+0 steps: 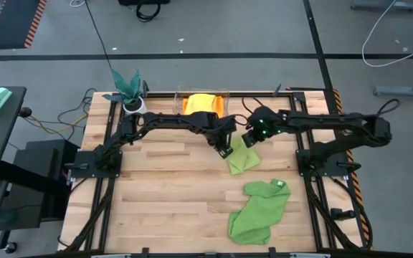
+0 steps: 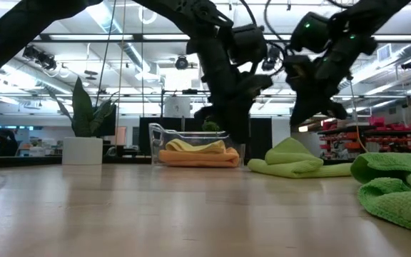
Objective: Fold microfiber towels
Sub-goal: Fold the light green towel
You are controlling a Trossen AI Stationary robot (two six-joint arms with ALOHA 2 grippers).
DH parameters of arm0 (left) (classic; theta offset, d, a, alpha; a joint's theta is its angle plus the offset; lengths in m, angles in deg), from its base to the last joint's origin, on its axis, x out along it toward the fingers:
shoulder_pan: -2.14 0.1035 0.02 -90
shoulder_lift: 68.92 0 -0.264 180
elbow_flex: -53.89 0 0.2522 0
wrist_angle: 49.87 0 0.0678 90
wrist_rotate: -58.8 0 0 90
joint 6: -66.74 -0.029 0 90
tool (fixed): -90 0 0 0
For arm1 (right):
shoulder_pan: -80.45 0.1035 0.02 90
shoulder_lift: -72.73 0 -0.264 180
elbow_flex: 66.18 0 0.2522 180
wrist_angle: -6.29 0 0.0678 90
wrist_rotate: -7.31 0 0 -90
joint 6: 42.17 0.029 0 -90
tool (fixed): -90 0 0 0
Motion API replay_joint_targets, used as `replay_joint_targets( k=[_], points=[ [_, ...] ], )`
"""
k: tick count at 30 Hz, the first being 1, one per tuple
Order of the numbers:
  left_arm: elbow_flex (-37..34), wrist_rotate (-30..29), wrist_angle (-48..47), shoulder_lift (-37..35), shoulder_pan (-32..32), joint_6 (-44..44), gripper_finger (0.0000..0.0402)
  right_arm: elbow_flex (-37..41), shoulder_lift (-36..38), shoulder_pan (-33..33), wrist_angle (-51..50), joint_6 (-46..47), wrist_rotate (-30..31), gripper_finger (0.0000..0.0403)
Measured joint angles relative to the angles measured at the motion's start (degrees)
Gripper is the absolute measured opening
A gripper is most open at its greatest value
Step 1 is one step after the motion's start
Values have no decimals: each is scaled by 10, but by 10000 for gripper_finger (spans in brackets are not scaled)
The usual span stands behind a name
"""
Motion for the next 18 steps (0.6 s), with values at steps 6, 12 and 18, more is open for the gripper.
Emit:
replay_joint_targets(
  k=[6, 12, 18],
  points=[
    [0, -12, -61, 0, -9, -29, 61, -7, -59, -5, 2, -4, -28, 2],
    [0, -29, -136, 0, -5, -66, 46, -7, -63, 4, 21, 3, -28, 2],
    [0, -50, -197, 0, 22, -77, 32, -7, -52, 26, 23, 18, -21, 2]
  ],
)
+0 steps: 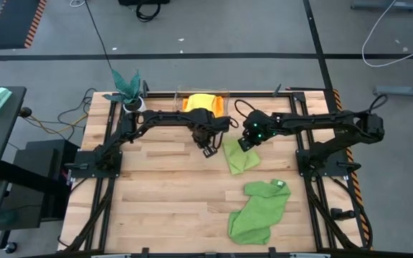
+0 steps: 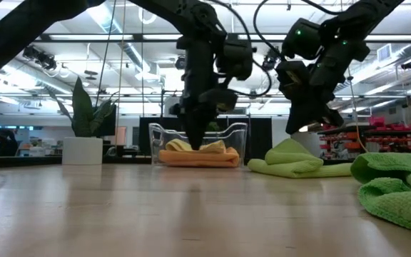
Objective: Fold microfiber towels
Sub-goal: Fold the light green towel
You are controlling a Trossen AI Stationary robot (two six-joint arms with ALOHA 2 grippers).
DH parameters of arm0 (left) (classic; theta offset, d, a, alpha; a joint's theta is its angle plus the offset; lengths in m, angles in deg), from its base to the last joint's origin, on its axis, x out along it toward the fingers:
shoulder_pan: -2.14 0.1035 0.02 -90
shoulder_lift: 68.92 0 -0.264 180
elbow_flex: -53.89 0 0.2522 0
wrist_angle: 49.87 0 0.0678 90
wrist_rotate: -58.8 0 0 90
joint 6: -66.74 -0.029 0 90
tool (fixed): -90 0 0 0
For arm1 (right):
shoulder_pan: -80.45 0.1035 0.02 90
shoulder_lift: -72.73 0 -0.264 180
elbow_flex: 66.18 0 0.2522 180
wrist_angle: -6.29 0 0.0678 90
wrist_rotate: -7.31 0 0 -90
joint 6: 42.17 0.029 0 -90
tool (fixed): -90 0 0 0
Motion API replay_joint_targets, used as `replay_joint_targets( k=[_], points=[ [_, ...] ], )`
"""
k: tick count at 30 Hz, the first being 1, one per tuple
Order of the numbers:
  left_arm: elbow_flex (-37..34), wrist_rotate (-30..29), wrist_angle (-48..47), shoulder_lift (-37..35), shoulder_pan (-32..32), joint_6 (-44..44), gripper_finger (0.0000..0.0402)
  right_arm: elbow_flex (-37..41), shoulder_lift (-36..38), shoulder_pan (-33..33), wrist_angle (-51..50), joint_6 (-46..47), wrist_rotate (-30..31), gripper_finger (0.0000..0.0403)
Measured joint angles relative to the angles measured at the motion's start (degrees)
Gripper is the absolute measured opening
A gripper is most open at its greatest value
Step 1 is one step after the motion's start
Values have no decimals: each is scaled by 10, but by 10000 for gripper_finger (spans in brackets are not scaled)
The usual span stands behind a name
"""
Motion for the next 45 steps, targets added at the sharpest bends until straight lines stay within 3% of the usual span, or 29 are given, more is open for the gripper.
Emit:
replay_joint_targets(
  k=[11, 21, 27, 36, 45],
  points=[
    [0, -11, -47, -17, 73, -27, 9, -34, -17, 23, 1, -29, 15, 2],
    [0, -6, -62, -44, 117, -37, 24, -189, -157, 21, -147, -132, 15, 1],
    [0, -6, -62, -49, 113, -37, 8, -216, -210, 22, -208, -171, 13, 1],
    [0, -5, -62, -49, 108, -41, 30, -183, -160, 51, -311, -173, 11, 1],
    [0, -5, -58, -49, 106, -42, 14, -57, -50, 79, -340, -103, 15, 1]
  ],
)
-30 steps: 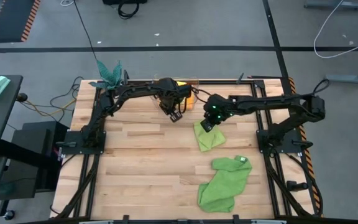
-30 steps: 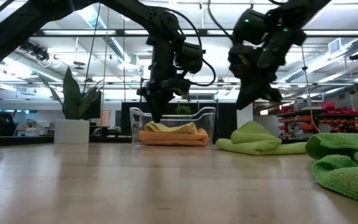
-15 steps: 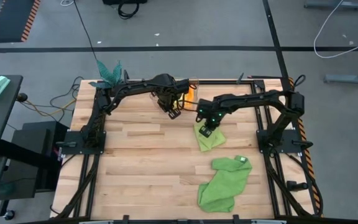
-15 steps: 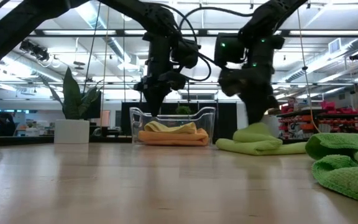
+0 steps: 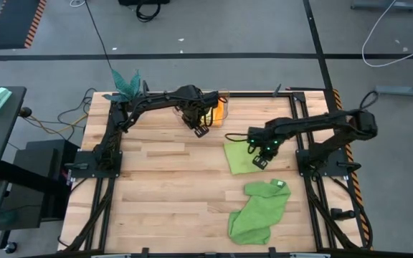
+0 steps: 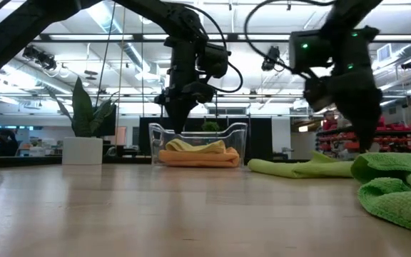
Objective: Fold microfiber towels
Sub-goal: Fold the light green towel, then put the light green towel into the transparent bin
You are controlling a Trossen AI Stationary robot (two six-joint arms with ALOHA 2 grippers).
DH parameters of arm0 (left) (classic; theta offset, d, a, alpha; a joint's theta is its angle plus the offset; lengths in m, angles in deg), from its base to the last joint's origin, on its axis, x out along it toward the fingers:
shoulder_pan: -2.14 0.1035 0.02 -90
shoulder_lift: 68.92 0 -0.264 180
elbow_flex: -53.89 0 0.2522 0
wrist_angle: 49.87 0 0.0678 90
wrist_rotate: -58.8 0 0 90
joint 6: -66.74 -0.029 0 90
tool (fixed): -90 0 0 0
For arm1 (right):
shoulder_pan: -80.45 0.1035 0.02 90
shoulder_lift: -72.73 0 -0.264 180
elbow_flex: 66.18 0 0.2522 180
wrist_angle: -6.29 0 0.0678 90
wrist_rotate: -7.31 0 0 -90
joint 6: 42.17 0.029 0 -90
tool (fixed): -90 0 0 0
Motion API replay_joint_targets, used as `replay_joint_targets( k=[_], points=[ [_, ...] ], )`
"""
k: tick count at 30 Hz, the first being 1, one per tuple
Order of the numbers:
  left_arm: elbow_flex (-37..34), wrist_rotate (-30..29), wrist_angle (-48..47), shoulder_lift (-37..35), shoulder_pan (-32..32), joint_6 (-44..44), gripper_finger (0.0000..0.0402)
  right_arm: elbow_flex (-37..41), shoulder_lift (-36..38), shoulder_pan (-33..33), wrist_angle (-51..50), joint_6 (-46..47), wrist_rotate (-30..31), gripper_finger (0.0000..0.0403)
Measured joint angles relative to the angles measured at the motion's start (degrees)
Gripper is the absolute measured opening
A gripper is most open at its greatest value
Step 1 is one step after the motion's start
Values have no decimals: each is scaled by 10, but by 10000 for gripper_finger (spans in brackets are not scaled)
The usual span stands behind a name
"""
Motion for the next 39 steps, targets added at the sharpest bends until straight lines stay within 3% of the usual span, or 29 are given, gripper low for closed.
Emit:
replay_joint_targets(
  k=[3, 9, 19, 28, 39],
  points=[
    [0, 8, 7, 0, -4, 0, 6, 11, 43, -5, -20, 21, 5, 2],
    [0, 80, 39, 0, -38, 9, 21, -3, 134, -14, 1, 63, 14, 6],
    [0, 82, 146, -2, -123, 36, 54, -3, 207, -13, 64, 93, -25, 12],
    [0, 19, 221, -3, -143, 194, 52, 62, 251, -11, 68, 20, -75, 12],
    [0, -81, 276, -3, -172, 386, 50, 137, 416, -12, 150, 9, -75, 11]
  ],
)
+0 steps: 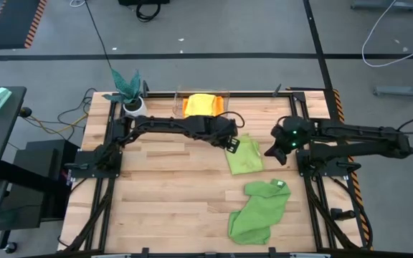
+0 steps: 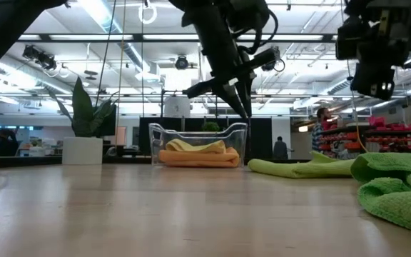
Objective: Fold microfiber towels
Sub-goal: Put the light green towel into the transparent bin
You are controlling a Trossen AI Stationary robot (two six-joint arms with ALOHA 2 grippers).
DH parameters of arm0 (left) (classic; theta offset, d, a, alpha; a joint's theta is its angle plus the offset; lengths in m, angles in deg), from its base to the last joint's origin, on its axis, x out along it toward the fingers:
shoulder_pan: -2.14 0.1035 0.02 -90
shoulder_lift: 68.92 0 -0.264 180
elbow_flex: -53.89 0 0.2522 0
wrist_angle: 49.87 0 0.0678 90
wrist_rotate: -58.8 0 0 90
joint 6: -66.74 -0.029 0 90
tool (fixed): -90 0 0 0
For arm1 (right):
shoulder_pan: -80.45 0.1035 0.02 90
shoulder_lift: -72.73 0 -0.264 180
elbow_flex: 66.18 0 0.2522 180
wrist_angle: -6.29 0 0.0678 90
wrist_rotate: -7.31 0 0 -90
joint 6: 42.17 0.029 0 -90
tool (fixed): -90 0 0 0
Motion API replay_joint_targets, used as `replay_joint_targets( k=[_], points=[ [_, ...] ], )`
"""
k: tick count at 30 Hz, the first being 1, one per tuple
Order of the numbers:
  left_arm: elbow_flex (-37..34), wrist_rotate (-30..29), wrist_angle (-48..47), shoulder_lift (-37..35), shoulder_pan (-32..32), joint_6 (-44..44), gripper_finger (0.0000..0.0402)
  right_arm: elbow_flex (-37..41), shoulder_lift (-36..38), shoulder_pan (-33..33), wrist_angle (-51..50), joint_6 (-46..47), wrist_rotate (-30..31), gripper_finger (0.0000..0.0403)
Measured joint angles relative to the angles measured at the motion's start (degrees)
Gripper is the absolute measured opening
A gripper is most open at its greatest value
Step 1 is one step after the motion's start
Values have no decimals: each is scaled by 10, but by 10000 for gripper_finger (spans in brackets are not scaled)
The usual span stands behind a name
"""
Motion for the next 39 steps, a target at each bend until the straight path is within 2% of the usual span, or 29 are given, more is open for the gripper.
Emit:
replay_joint_targets(
  k=[5, 8, 15, 19, 25, 31, 35, 39],
  points=[
    [1, -10, 9, 7, -26, 63, 52, 3, 50, 0, 24, 15, 0, 11],
    [0, -41, 22, 14, -43, 100, 49, 3, 63, 0, 30, 16, 0, 12],
    [0, -79, 39, 29, -67, 198, 38, 3, 66, 0, 31, 16, 0, 11],
    [0, -119, 40, 43, -90, 260, 34, 3, 66, 0, 31, 10, 0, 12],
    [0, -126, 48, 51, -124, 297, 37, 2, 66, 0, 31, -3, 0, 11],
    [0, -126, -23, 36, -162, 327, 37, 3, 66, 0, 30, -14, 0, 13],
    [0, -127, -131, 14, -186, 388, 30, 3, 66, 0, 30, -14, 0, 13],
    [0, -180, -213, -23, -203, 457, 21, 3, 65, 0, 31, -27, 3, 12]
  ],
)
